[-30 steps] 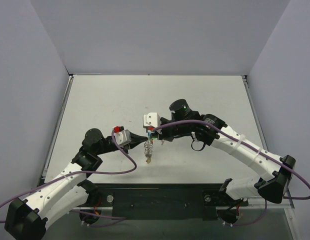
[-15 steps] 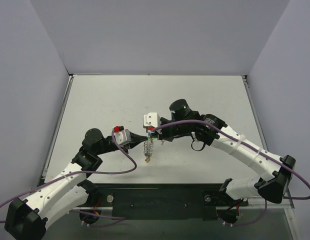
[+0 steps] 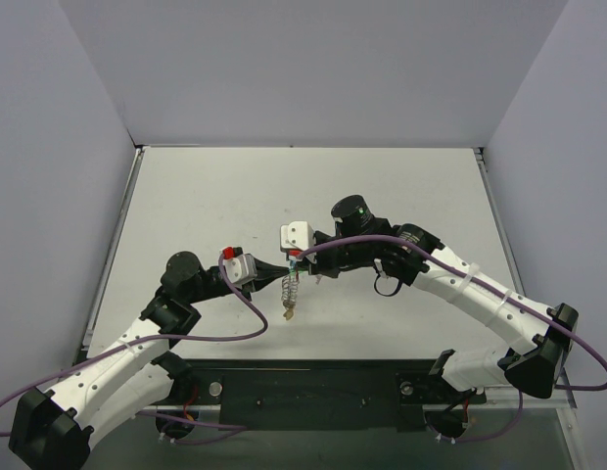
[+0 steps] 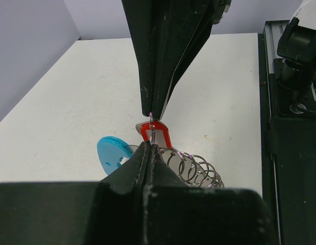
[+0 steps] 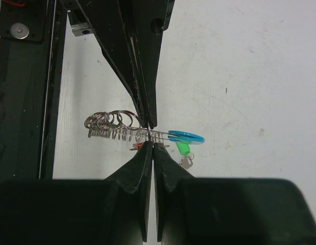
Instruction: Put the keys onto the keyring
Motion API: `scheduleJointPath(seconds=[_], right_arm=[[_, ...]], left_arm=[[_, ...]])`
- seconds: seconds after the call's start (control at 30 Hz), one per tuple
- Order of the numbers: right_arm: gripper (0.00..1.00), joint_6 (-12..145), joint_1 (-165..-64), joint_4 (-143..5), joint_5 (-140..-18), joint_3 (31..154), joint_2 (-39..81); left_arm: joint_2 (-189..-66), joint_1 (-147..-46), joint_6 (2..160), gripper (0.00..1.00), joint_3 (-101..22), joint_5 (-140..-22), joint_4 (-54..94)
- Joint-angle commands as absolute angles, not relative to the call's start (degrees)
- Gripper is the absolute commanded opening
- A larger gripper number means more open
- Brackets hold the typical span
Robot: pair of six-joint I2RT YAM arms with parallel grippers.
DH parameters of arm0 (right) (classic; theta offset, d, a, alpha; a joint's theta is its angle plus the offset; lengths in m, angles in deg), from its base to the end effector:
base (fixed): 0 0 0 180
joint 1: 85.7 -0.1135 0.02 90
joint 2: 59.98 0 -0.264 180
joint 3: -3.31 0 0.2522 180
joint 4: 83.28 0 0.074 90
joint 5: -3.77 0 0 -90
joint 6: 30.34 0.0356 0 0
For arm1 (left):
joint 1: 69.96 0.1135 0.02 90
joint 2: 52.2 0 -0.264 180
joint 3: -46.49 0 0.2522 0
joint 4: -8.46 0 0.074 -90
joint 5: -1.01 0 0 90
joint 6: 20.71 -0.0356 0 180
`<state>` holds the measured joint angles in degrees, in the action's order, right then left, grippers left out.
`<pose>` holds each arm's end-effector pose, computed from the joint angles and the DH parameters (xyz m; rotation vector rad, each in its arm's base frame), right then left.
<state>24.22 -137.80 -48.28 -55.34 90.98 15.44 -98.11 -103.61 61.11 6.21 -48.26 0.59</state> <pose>0.1677 0.2451 0.3821 -1.6031 1.1570 0.7189 0.1438 -0.1236 0.2823 1.0783 1.1967 -0.8886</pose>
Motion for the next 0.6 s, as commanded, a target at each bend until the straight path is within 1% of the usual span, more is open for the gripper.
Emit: scheduleJointPath(seconds=[0.0, 0.57], right_arm=[[0.0, 24.6, -137.6, -49.1, -53.9, 90.6, 14.5], [0.0, 24.2, -137.7, -49.6, -53.4, 90.4, 14.9]], left_arm=[[-97.3, -103.4, 60.7, 0.0, 4.3, -48.3, -2.9], [-97.6, -103.4, 61.5, 0.0, 4.3, -47.0, -3.7]])
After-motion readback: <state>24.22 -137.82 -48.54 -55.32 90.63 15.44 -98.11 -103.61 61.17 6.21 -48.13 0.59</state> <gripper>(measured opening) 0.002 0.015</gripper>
